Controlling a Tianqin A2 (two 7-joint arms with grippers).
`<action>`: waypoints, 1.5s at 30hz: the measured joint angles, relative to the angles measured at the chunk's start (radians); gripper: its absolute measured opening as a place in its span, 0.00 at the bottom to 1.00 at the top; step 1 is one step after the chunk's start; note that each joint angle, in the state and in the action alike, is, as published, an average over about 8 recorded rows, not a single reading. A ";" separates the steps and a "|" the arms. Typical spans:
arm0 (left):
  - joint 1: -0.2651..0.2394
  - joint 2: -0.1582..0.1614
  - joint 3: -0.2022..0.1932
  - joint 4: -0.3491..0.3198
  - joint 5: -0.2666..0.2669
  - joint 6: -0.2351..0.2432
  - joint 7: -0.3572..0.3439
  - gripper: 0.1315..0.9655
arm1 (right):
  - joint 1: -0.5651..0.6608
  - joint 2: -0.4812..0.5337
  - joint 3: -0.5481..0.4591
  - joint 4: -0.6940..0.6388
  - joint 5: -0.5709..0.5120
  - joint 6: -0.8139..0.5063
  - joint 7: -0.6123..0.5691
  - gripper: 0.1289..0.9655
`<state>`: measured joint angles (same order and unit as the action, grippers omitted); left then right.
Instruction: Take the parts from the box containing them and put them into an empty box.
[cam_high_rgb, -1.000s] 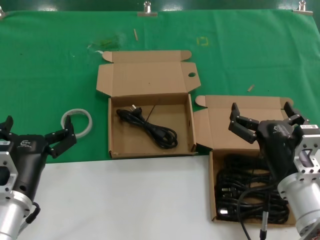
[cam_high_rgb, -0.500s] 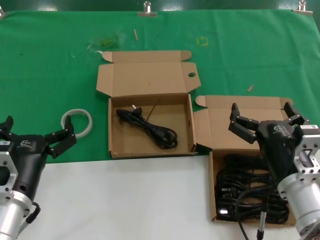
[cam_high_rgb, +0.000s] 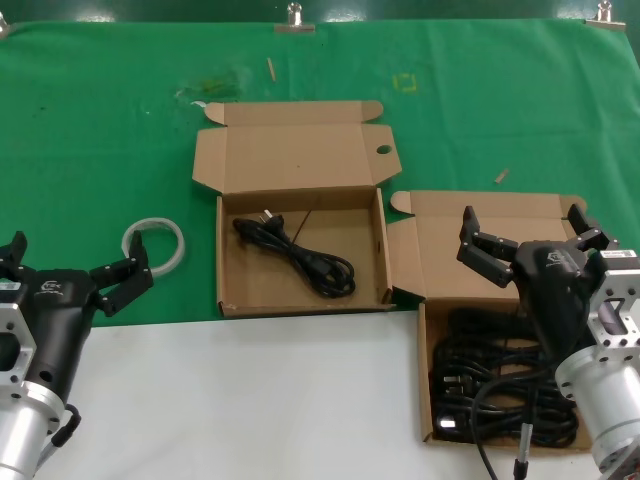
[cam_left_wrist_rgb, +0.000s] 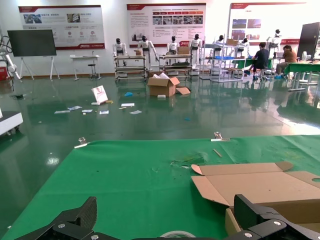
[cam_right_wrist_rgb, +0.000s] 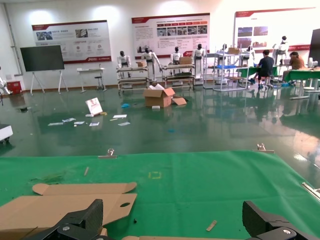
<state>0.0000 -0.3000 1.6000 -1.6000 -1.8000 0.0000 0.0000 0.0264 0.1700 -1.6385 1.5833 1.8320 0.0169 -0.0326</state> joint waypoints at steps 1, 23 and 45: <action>0.000 0.000 0.000 0.000 0.000 0.000 0.000 1.00 | 0.000 0.000 0.000 0.000 0.000 0.000 0.000 1.00; 0.000 0.000 0.000 0.000 0.000 0.000 0.000 1.00 | 0.000 0.000 0.000 0.000 0.000 0.000 0.000 1.00; 0.000 0.000 0.000 0.000 0.000 0.000 0.000 1.00 | 0.000 0.000 0.000 0.000 0.000 0.000 0.000 1.00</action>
<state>0.0000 -0.3000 1.6000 -1.6000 -1.8000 0.0000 0.0000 0.0264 0.1700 -1.6385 1.5833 1.8320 0.0169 -0.0326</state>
